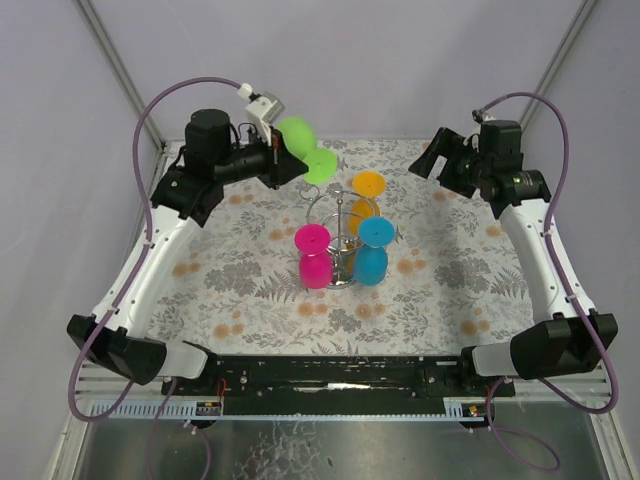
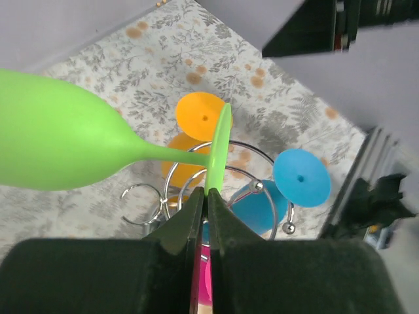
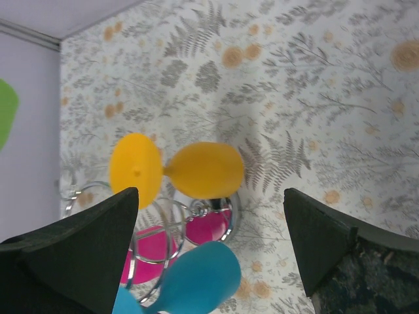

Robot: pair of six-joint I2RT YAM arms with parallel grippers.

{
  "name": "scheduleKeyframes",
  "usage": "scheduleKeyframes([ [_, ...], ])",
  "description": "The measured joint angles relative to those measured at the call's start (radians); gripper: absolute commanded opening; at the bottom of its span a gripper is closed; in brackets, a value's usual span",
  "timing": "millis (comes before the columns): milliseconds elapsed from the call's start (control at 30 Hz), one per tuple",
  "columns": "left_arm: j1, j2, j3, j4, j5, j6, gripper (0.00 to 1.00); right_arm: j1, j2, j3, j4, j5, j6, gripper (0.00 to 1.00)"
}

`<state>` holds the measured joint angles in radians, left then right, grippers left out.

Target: Take the wine glass off the wine glass rack

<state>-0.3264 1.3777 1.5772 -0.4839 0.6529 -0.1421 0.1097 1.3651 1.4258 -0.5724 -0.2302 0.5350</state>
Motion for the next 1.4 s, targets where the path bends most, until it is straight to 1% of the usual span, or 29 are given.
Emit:
scheduleKeyframes([
  [133, -0.123, -0.010, 0.015, -0.019, -0.120, 0.232, 0.00, -0.003, 0.056, 0.142, -0.029, -0.084, 0.013, 0.99],
  [200, -0.192, -0.010, 0.016, -0.032, -0.175, 0.356, 0.00, -0.006, 0.121, 0.282, -0.055, -0.138, 0.015, 0.99],
  [333, -0.293, 0.011, 0.051, -0.058, -0.267, 0.555, 0.00, -0.012, 0.225, 0.526, -0.107, -0.225, 0.013, 0.99],
  [433, -0.353, 0.031, 0.083, -0.053, -0.325, 0.683, 0.00, -0.021, 0.245, 0.607, -0.129, -0.289, 0.019, 0.99],
  [667, -0.478, 0.051, 0.085, -0.047, -0.411, 0.930, 0.00, -0.050, 0.220, 0.605, -0.135, -0.426, 0.068, 0.99],
  [867, -0.537, 0.061, 0.082, -0.042, -0.435, 1.082, 0.00, -0.058, 0.169, 0.579, -0.157, -0.502, 0.075, 0.99],
  [1100, -0.578, 0.072, 0.051, -0.036, -0.435, 1.217, 0.00, -0.058, 0.103, 0.565, -0.159, -0.580, 0.066, 0.99],
  [1400, -0.623, 0.083, 0.041, -0.043, -0.435, 1.326, 0.00, -0.058, 0.135, 0.607, -0.314, -0.599, -0.045, 0.99],
])
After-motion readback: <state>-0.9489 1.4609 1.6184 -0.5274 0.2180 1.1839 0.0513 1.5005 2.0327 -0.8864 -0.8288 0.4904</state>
